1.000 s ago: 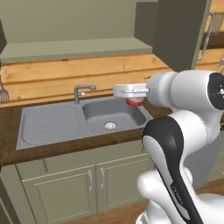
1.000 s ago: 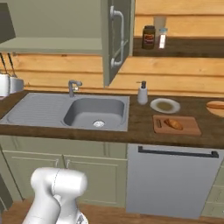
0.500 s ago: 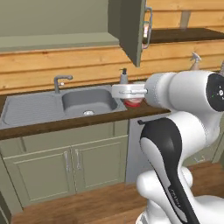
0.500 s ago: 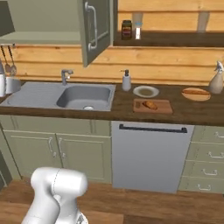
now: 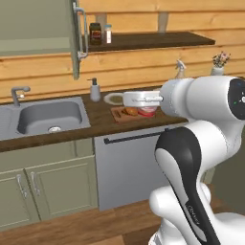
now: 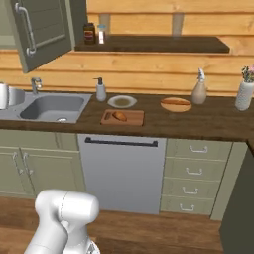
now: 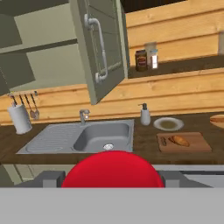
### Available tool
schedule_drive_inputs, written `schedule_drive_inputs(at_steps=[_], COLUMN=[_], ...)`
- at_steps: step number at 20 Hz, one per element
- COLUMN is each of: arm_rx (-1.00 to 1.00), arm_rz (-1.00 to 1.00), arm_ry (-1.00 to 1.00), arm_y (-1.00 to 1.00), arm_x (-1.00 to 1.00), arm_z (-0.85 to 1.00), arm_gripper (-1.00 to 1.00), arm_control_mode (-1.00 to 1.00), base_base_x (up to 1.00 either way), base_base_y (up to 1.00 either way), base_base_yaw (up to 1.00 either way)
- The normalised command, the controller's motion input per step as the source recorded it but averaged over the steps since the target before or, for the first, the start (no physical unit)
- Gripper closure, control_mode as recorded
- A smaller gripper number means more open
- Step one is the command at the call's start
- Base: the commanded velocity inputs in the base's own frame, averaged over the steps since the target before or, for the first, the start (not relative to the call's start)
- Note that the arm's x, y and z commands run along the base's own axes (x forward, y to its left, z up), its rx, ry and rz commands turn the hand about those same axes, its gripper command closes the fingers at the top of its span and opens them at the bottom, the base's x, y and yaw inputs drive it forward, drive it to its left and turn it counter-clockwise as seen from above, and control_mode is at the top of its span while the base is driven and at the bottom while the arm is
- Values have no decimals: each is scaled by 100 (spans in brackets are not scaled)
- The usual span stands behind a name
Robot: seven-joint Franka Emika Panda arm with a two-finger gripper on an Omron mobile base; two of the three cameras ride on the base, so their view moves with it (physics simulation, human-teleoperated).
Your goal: From the different types of pastries on the counter, select a croissant and place it on the cutting board. Then retrieve a jar of jam from the cabinet and place it alongside the croissant on the cutting board.
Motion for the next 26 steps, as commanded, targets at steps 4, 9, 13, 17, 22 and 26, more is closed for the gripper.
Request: schedule_drive_inputs(at_steps=[4, 9, 13, 17, 22, 26], arm_rx=[0, 0, 0, 0, 0, 0], arm_rz=[0, 0, 0, 0, 0, 0], arm_ry=[0, 0, 0, 0, 0, 0], arm_y=[0, 0, 0, 0, 0, 0], arm_x=[0, 0, 0, 0, 0, 0], arm_z=[0, 0, 0, 0, 0, 0], arm_gripper=[100, 100, 100, 100, 100, 100], arm_control_mode=[100, 100, 100, 100, 100, 100], base_base_x=[-1, 53, 100, 86, 63, 58], base_base_y=[-100, -92, -61, -31, 0, -1], base_base_yaw=[0, 0, -2, -4, -9, -9])
